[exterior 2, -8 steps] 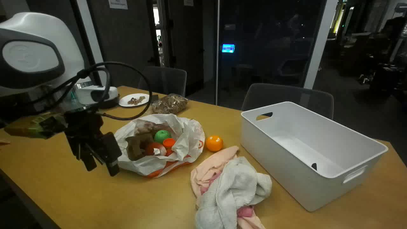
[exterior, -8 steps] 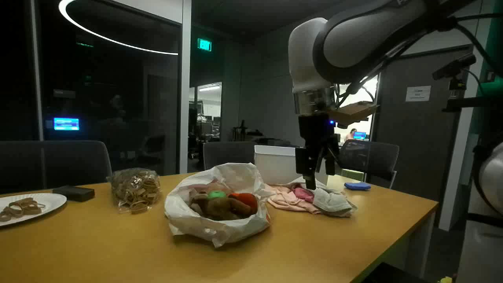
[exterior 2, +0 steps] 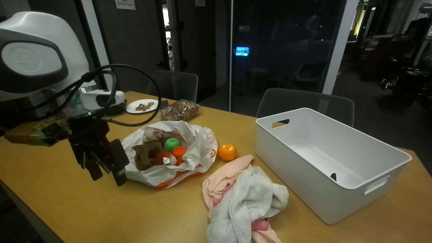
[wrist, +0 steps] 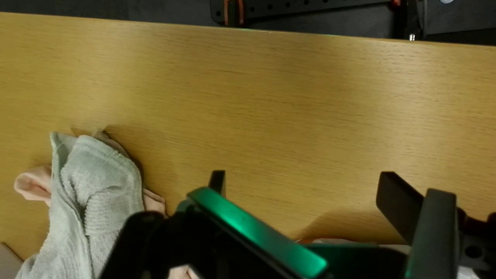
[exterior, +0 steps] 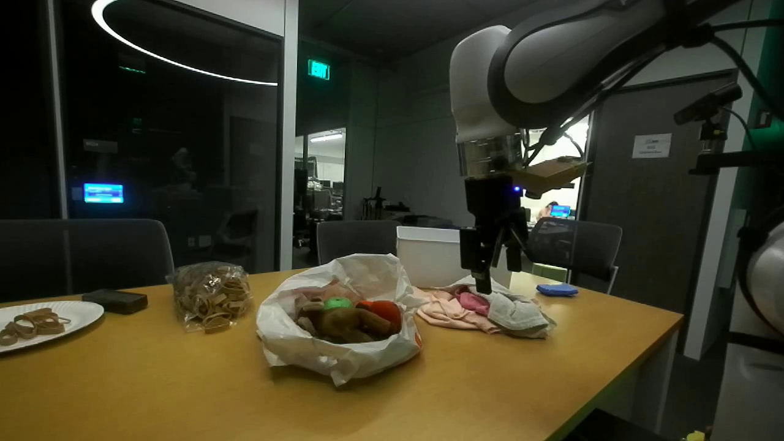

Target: Empty all the objects from the plastic

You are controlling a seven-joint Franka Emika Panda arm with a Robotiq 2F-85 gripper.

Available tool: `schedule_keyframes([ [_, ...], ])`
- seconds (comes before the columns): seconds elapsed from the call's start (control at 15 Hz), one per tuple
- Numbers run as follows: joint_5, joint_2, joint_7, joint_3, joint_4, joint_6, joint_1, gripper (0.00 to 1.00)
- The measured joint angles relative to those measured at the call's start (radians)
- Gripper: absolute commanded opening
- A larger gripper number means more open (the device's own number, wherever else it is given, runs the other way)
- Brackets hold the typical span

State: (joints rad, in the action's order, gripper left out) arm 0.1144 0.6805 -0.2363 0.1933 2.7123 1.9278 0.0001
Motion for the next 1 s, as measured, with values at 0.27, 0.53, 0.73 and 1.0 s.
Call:
schedule_keyframes([
  [0.27, 0.000, -0.001, 0.000, -0.001, 0.001, 0.000, 0.001, 1.00],
  [0.53, 0.000, -0.053, 0.066, -0.011, -0.006, 0.088, 0.022, 1.00],
  [0.73, 0.031, -0.188, 0.152, -0.009, -0.065, 0.229, 0.046, 1.00],
  [1.0, 0.080, -0.428, 0.230, -0.009, -0.229, 0.276, 0.062, 1.00],
])
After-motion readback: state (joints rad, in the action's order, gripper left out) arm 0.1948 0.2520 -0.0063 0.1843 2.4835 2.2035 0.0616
